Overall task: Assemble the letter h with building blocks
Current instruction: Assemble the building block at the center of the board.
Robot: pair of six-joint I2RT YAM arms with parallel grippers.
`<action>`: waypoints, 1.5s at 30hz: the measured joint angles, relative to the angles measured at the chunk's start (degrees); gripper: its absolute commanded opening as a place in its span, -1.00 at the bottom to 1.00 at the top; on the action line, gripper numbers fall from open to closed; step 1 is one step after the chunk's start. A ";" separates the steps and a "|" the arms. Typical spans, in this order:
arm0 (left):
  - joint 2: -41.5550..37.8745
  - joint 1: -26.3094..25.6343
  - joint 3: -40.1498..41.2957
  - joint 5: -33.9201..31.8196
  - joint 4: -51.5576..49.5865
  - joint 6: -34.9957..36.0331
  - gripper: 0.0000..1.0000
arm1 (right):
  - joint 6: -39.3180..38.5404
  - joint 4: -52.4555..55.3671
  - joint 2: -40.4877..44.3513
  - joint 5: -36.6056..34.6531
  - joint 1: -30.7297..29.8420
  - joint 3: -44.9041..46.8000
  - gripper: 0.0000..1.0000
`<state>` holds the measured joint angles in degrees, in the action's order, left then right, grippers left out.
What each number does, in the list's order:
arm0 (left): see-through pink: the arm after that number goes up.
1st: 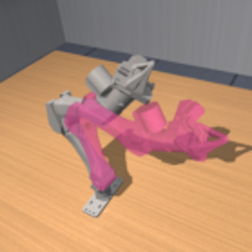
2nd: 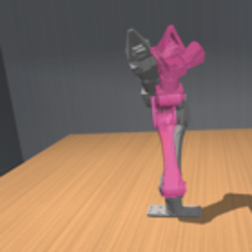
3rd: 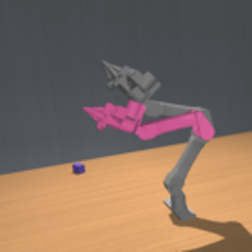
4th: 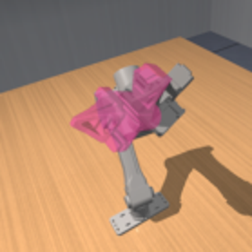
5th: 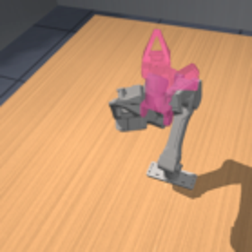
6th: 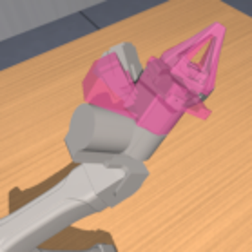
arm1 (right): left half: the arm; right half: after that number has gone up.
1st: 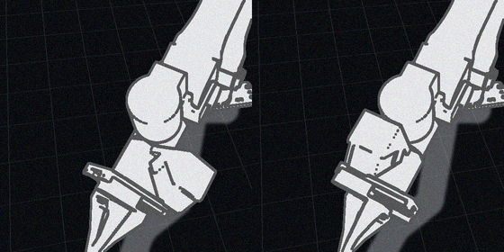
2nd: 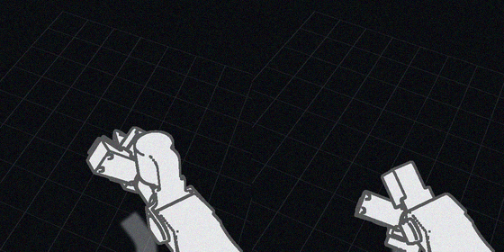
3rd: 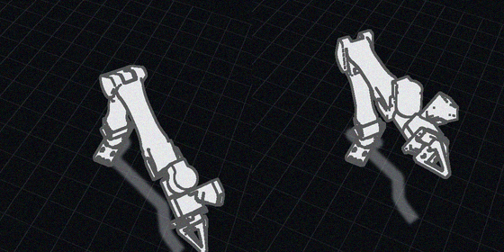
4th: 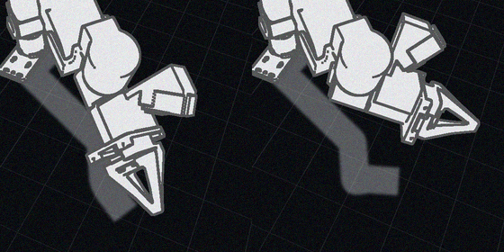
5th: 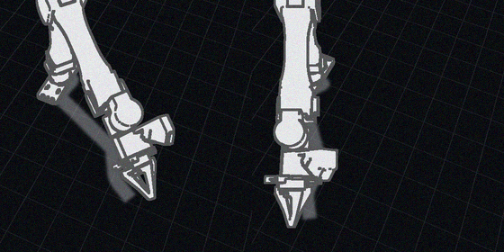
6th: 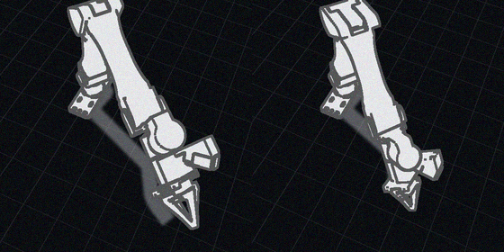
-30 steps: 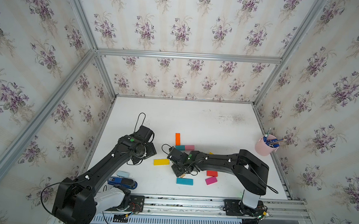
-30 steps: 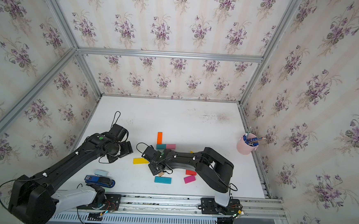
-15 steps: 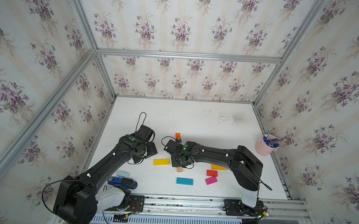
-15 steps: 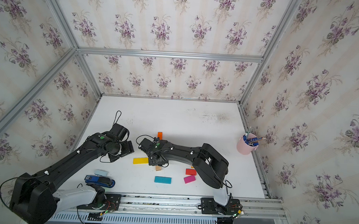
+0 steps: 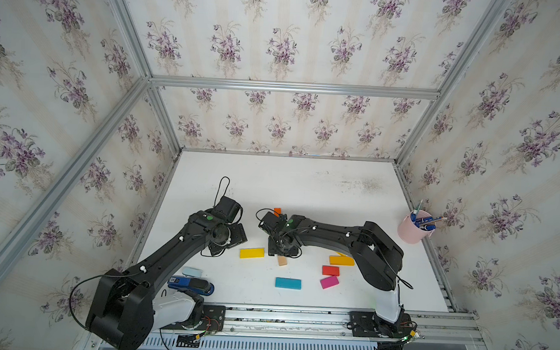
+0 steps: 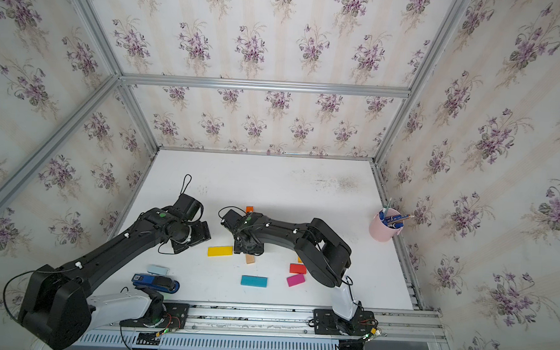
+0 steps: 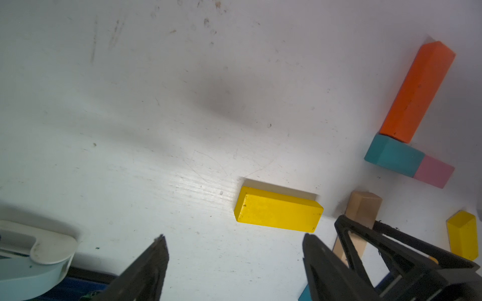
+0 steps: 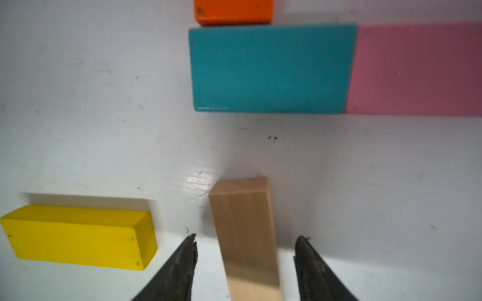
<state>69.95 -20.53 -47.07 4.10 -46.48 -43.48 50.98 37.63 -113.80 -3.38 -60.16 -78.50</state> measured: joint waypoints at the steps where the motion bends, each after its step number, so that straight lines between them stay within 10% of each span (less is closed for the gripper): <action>1: 0.00 0.00 0.02 0.02 0.02 0.02 0.66 | -0.02 -0.09 0.44 0.22 -0.07 0.59 0.13; 16: 0.74 0.00 -0.07 0.57 0.28 0.44 0.65 | -0.96 1.16 -1.03 -0.22 0.13 -1.79 -0.53; 30: 0.44 0.00 0.55 1.20 0.48 0.46 0.65 | -0.72 2.78 -2.93 -0.17 1.44 -4.31 -0.53; 36: 0.94 0.00 0.52 1.49 0.76 0.57 0.65 | -0.39 2.84 -3.91 -0.04 1.68 -5.42 -0.04; 45: 0.98 -0.02 0.52 1.88 0.87 0.57 0.65 | -0.63 3.50 -4.66 -0.02 2.01 -6.21 -0.25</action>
<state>70.94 -20.56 -46.54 5.98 -45.60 -42.92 50.35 41.12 -118.45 -3.40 -58.15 -84.71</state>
